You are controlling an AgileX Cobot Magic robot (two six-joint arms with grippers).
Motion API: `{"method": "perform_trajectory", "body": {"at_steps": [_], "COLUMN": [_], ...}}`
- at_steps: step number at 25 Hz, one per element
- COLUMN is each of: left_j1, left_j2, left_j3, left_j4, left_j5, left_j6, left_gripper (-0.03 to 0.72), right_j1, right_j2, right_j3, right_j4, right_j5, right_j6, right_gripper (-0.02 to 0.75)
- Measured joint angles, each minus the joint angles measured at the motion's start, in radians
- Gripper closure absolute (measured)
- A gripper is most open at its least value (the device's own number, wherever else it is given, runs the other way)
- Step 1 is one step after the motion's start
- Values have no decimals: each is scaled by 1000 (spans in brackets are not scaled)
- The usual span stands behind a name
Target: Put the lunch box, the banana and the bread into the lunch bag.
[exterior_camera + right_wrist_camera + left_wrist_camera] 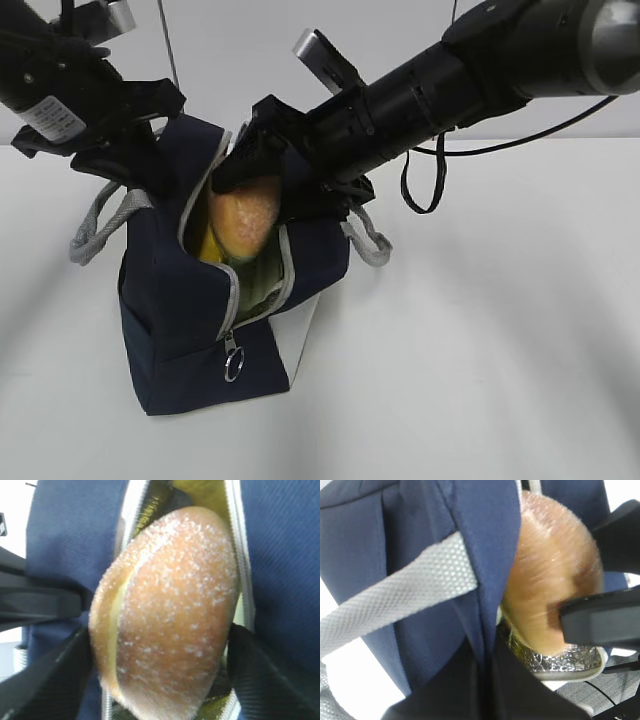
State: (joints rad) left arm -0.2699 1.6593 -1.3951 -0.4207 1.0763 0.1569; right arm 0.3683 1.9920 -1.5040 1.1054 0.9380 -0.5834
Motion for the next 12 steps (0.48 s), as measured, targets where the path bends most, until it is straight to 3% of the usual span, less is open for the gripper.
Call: {"method": "perform_trajectory", "body": {"at_steps": [12], "left_j1": [0], "left_j2": [0], "left_j3": [0], "left_j4": [0], "left_j5": [0], "left_j6": [0], "left_gripper": [690], "right_j1": [-13], "right_j2": [3], "right_j3": [-47], "right_j4": [-29], "right_j5": [69], "right_j6": [0], "right_gripper": [91]}}
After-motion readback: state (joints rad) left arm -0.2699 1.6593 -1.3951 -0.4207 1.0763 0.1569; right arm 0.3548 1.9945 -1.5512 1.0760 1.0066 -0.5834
